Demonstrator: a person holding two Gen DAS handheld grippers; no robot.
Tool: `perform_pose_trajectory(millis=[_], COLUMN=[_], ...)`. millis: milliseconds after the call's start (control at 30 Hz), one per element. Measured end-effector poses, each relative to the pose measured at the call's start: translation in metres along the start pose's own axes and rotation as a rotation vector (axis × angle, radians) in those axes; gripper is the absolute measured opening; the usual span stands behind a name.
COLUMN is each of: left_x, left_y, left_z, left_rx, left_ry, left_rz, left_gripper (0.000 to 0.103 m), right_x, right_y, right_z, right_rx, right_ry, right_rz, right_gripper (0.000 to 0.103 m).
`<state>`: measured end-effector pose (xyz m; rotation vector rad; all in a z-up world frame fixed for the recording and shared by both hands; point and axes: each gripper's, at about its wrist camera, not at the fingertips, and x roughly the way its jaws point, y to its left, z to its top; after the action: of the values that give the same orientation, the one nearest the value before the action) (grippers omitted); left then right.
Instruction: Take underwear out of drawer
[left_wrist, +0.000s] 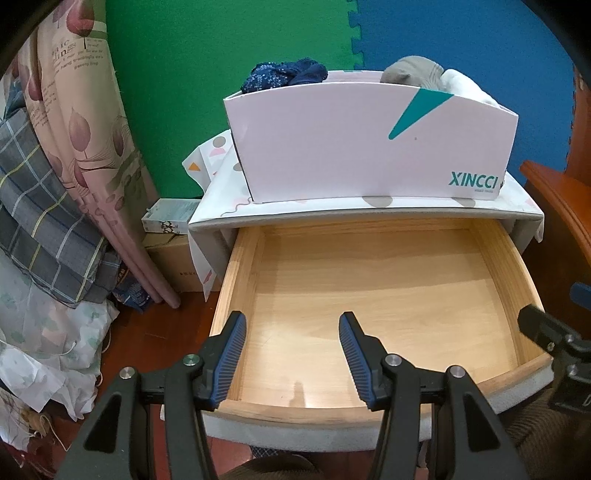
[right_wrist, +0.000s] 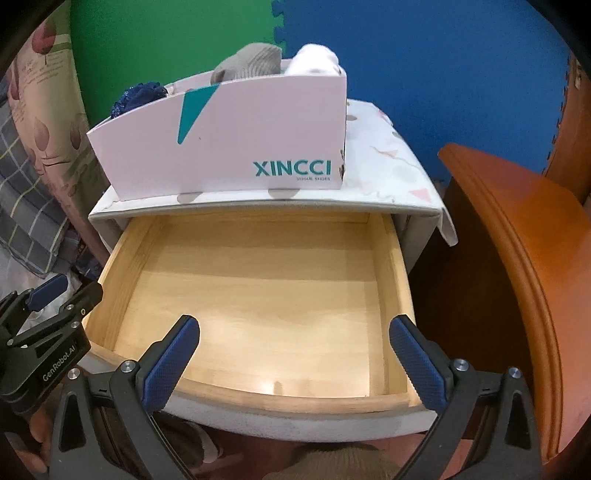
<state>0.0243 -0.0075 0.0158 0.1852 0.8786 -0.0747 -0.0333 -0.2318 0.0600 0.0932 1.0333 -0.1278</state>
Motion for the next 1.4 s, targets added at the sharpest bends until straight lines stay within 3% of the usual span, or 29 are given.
perform_pose_trajectory(millis=[133,1400], left_x=[-0.002,0.001], left_y=[0.0,-0.001], left_z=[0.0,0.001], left_rx=[-0.005,-0.016], left_ry=[-0.005,0.004], left_rz=[-0.002,-0.029], left_gripper=[0.054,0.054], right_x=[0.01,0.019], right_y=[0.0,0.015], right_z=[-0.002,-0.006], right_rx=[0.003,-0.045], right_ry=[0.045,0.092], right_rz=[0.007,0.002], right_gripper=[0.102,0.102])
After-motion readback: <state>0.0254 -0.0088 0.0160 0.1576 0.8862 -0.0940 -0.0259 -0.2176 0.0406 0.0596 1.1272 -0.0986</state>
